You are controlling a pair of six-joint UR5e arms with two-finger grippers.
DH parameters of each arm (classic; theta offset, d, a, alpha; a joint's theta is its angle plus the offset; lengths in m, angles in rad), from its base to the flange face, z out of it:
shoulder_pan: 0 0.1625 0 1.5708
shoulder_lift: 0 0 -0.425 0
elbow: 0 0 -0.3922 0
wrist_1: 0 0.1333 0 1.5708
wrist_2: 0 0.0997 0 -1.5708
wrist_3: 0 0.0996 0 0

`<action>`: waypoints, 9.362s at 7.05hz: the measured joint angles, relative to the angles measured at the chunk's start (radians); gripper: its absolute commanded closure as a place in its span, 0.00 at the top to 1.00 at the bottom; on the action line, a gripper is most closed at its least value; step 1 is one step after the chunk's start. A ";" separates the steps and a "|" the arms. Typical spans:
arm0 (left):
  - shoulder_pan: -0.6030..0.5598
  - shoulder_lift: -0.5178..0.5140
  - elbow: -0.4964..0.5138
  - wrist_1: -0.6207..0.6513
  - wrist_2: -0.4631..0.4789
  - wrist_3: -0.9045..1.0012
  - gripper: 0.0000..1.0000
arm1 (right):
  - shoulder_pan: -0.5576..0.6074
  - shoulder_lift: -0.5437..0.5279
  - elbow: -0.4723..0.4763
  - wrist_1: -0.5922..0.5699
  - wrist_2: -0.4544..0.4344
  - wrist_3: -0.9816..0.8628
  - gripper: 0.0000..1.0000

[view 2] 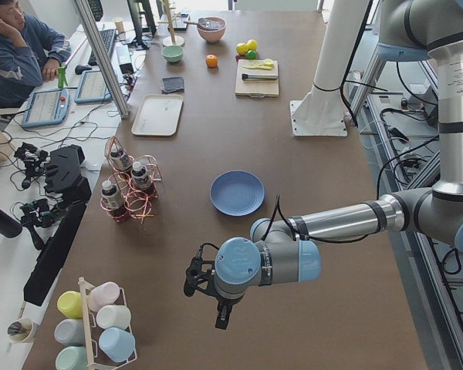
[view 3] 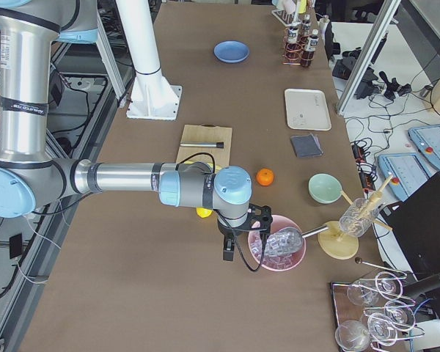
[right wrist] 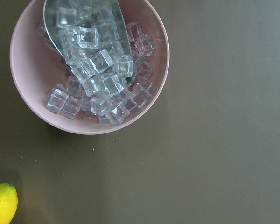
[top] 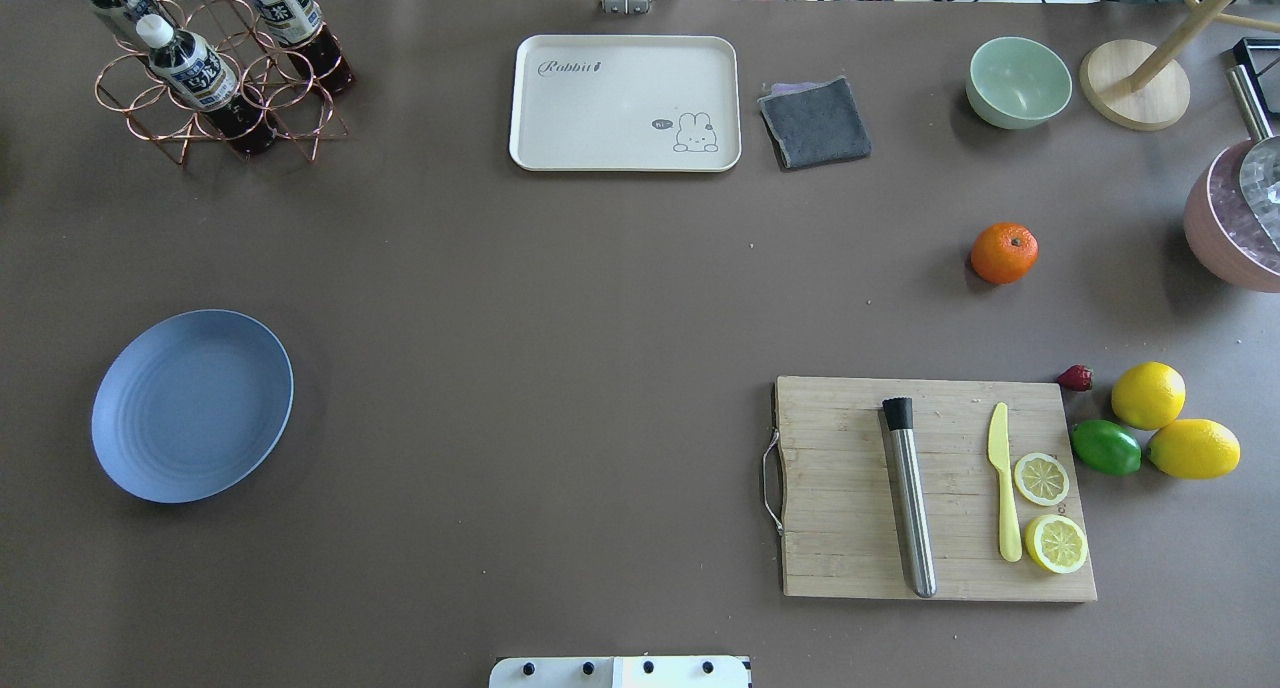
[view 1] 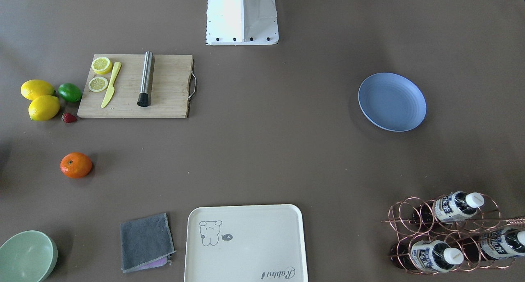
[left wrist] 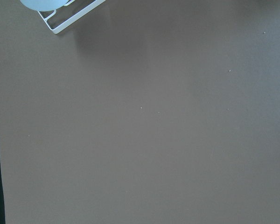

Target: Pick orange to plate

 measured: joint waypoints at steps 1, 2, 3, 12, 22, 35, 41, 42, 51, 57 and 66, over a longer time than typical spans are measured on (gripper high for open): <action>0.000 0.001 -0.002 -0.001 -0.001 0.000 0.98 | 0.000 0.000 0.000 0.000 0.000 0.000 1.00; 0.000 0.003 -0.005 -0.002 -0.007 0.001 0.98 | 0.000 0.000 0.000 0.002 0.000 0.000 1.00; 0.000 0.001 -0.007 -0.003 -0.017 0.001 0.98 | 0.000 0.000 0.000 0.003 0.000 0.000 1.00; -0.001 -0.033 -0.011 -0.173 -0.024 -0.011 0.98 | -0.001 0.002 0.012 0.009 0.026 -0.002 1.00; 0.479 -0.013 0.066 -0.827 -0.015 -0.822 0.97 | -0.304 0.009 0.030 0.488 -0.056 0.439 1.00; 0.909 -0.048 0.113 -1.171 0.237 -1.358 0.13 | -0.387 0.014 0.035 0.543 -0.091 0.527 1.00; 0.889 -0.097 0.002 -1.153 0.192 -1.494 0.00 | -0.387 0.015 0.042 0.543 -0.090 0.526 1.00; 0.889 -0.163 -0.013 -1.122 0.193 -1.580 0.00 | -0.387 0.014 0.045 0.543 -0.090 0.525 1.00; 1.219 -0.743 0.103 -0.570 0.616 -1.690 0.59 | -0.387 0.014 0.054 0.542 -0.087 0.528 1.00; 1.076 -0.510 -0.053 -0.567 0.481 -1.555 0.98 | -0.450 0.145 0.046 0.482 -0.121 0.564 1.00; 0.209 -0.073 -0.094 -0.079 -0.018 -0.059 0.98 | -0.628 0.337 -0.095 0.397 -0.207 0.688 0.98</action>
